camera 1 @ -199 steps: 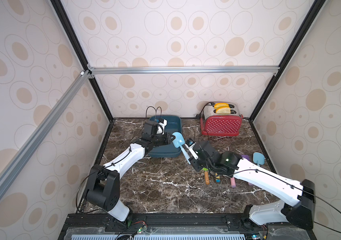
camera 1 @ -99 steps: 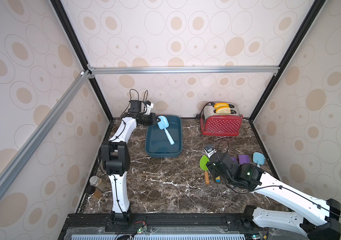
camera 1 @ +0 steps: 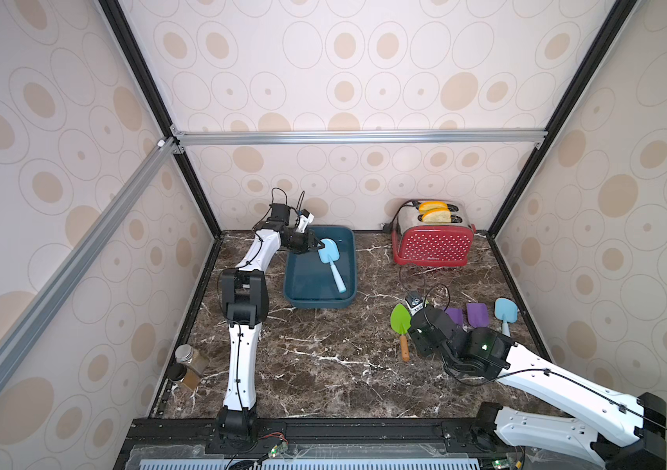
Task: Put the shovel into the storage box
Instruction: Place the shovel in the storage box.
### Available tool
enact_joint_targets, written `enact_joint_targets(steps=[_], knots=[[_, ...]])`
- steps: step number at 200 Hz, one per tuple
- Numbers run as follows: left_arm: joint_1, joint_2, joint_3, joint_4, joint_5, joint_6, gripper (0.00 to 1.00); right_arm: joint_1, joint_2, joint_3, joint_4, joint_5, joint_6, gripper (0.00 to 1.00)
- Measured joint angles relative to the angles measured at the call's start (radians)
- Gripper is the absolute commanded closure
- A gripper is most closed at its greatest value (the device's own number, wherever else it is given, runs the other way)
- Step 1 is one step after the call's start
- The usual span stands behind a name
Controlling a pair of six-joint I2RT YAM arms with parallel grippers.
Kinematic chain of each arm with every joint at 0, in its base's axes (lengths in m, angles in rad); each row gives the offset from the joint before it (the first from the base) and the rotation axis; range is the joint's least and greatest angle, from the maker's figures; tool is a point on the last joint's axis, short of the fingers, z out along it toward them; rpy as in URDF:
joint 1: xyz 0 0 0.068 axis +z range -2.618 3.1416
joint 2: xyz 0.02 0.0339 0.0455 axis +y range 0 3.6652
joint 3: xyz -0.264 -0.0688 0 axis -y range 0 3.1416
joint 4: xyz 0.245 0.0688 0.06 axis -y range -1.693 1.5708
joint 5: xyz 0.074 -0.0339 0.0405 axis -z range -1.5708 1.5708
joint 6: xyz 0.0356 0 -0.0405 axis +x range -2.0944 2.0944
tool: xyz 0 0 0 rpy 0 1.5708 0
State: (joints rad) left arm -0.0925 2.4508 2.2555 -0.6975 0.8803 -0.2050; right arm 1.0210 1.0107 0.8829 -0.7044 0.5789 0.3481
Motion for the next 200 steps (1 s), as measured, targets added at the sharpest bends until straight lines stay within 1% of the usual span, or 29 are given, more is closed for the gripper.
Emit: enact_joint_targets(steps=[47,82,112,125,149,159,175,188,200], knots=[[-0.015,0.055,0.015,-0.061,0.001,0.076,0.91,0.000,-0.002,-0.013,0.000,-0.002,0.018,0.44],[-0.051,0.104,0.029,-0.140,-0.049,0.151,0.86,0.000,0.000,-0.016,0.002,-0.004,0.018,0.44],[-0.081,0.108,0.029,-0.187,-0.099,0.204,0.84,0.000,0.010,-0.020,0.011,-0.010,0.018,0.44],[-0.090,0.108,0.036,-0.199,-0.115,0.222,0.78,0.000,0.019,-0.020,0.014,-0.016,0.018,0.44],[-0.101,0.108,0.042,-0.210,-0.139,0.243,0.70,0.000,0.033,-0.021,0.017,-0.025,0.018,0.44],[-0.104,0.108,0.042,-0.214,-0.150,0.250,0.65,0.000,0.035,-0.021,0.019,-0.026,0.018,0.44],[-0.107,0.108,0.042,-0.220,-0.166,0.258,0.60,0.000,0.037,-0.023,0.024,-0.028,0.018,0.44],[-0.108,0.108,0.042,-0.223,-0.178,0.263,0.54,0.000,0.039,-0.023,0.027,-0.028,0.018,0.44],[-0.108,0.108,0.042,-0.224,-0.192,0.267,0.52,0.000,0.042,-0.024,0.033,-0.028,0.018,0.44]])
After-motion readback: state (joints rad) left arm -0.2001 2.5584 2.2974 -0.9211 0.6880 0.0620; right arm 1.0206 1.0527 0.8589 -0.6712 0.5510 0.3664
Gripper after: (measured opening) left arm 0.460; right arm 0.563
